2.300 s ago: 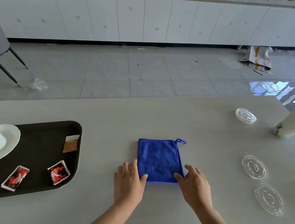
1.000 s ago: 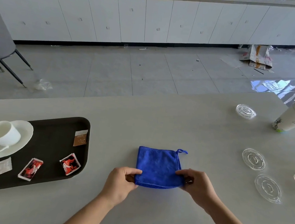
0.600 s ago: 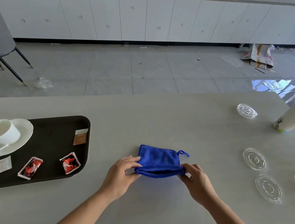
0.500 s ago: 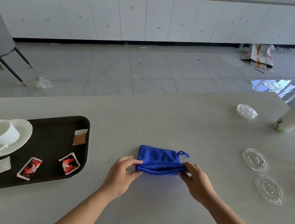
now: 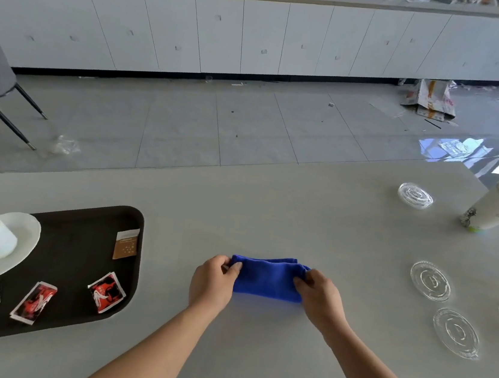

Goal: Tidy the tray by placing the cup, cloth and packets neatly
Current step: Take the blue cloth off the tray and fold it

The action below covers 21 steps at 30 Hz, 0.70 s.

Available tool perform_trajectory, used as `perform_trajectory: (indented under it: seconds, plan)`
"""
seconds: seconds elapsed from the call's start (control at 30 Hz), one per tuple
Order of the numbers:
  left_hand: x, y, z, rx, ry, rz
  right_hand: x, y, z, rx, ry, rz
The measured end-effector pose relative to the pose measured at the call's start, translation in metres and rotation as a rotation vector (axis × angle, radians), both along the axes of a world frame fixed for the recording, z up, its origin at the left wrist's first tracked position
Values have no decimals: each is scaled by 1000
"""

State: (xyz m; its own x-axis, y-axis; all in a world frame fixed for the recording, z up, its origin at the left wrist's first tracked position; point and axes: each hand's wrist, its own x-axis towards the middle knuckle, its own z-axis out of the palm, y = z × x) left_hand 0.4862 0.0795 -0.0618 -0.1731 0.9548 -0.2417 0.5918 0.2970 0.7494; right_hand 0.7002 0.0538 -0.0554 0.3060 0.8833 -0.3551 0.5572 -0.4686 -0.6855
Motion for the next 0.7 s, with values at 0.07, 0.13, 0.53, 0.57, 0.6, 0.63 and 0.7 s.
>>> perform_trajectory:
  seconds: [0.07,0.13,0.53,0.57,0.6,0.63,0.7]
  plan:
    - [3,7,-1,-5,53,11,-1,2,-1,-8,-10,-29]
    - [5,12,-2,-13,131,7,-3,4,-3,-19,-51,-53]
    - [14,9,-11,326,427,-46,-7,14,-8,-138,-335,-16]
    - [13,6,-14,469,430,-122,-7,14,-9,-134,-339,-18]
    - [12,3,-18,601,447,-254,-6,13,-10,-130,-341,-18]
    - [11,0,-23,661,472,-402,-6,13,-11,-120,-344,-14]
    - [8,-1,-27,502,556,-631,-6,13,-12,-105,-358,-2]
